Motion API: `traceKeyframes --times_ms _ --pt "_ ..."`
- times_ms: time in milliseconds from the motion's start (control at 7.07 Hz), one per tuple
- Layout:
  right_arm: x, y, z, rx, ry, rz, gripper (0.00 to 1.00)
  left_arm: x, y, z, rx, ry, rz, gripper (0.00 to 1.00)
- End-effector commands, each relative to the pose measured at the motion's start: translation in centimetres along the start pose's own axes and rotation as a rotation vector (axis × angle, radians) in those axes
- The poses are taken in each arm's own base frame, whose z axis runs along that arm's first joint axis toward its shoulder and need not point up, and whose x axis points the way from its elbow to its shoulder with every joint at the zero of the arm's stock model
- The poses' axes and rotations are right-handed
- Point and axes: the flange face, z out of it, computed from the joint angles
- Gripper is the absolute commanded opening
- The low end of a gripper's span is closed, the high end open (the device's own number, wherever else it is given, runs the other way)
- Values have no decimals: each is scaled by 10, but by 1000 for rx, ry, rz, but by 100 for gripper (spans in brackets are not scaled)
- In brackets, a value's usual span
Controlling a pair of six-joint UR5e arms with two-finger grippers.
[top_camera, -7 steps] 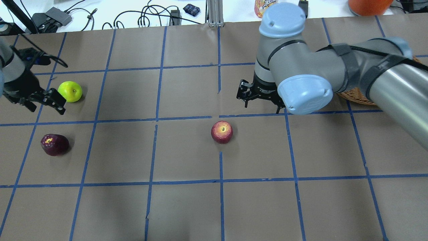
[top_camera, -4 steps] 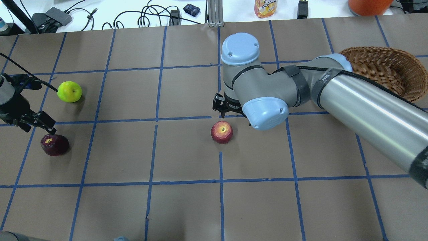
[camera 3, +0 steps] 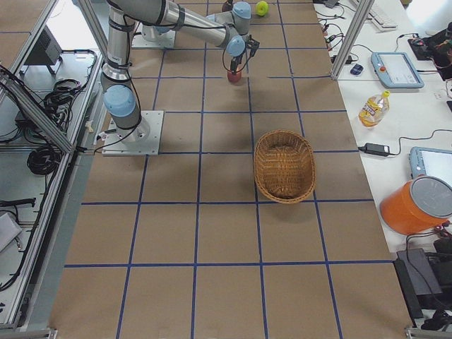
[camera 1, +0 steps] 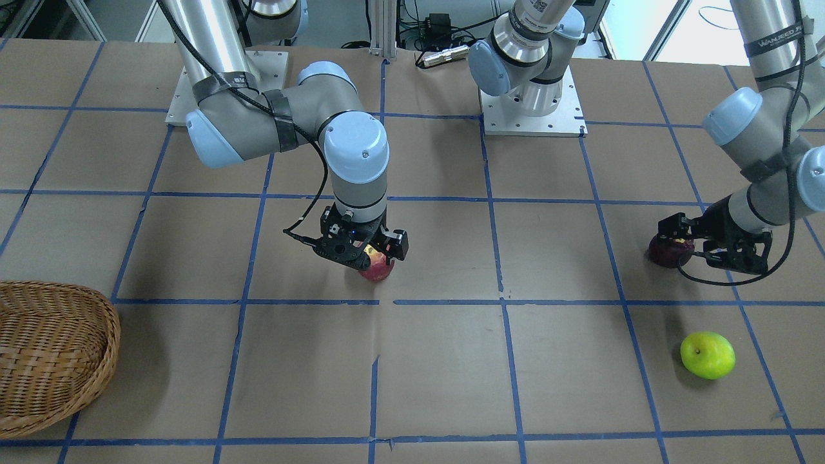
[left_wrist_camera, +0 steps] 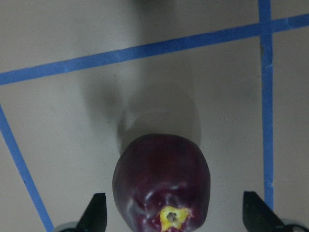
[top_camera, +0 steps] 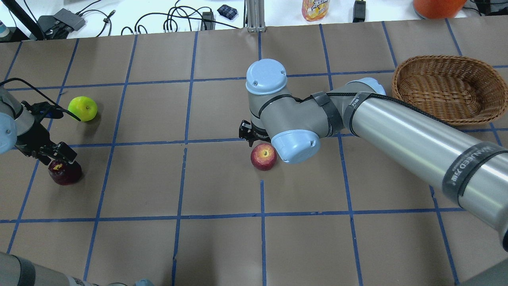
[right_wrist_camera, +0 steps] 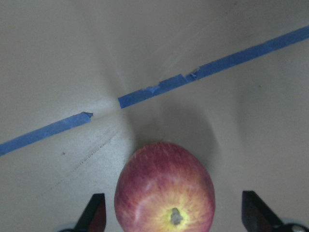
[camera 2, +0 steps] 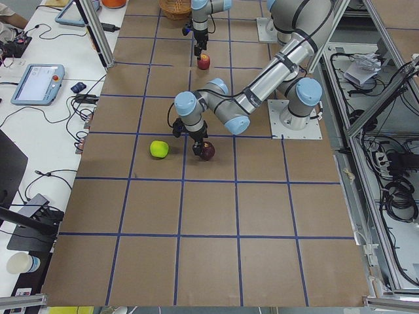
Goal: Put all apples into basket
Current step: 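Carry red-yellow apple to basket with right while left carries dark apple centerward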
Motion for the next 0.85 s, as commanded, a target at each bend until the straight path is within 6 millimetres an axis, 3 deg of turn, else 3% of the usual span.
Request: traceKeyframes --times_ms 0,141,283,424,566,707 --pt "-2 0 12 -20 6 -15 100 -12 2 15 -11 18 -16 100" --pt "-3 -1 22 -29 14 -17 100 -14 3 19 -16 29 -20 95" --pt "-4 -1 28 -37 21 -19 100 -18 3 16 -14 21 -13 58" --pt "-4 -1 36 -47 28 -18 100 -14 3 9 -10 19 -9 45" --pt "-7 0 43 -58 26 -22 100 -1 -1 -17 39 28 2 43" --pt "-10 0 49 -80 7 -67 80 26 -13 -59 59 123 32 43"
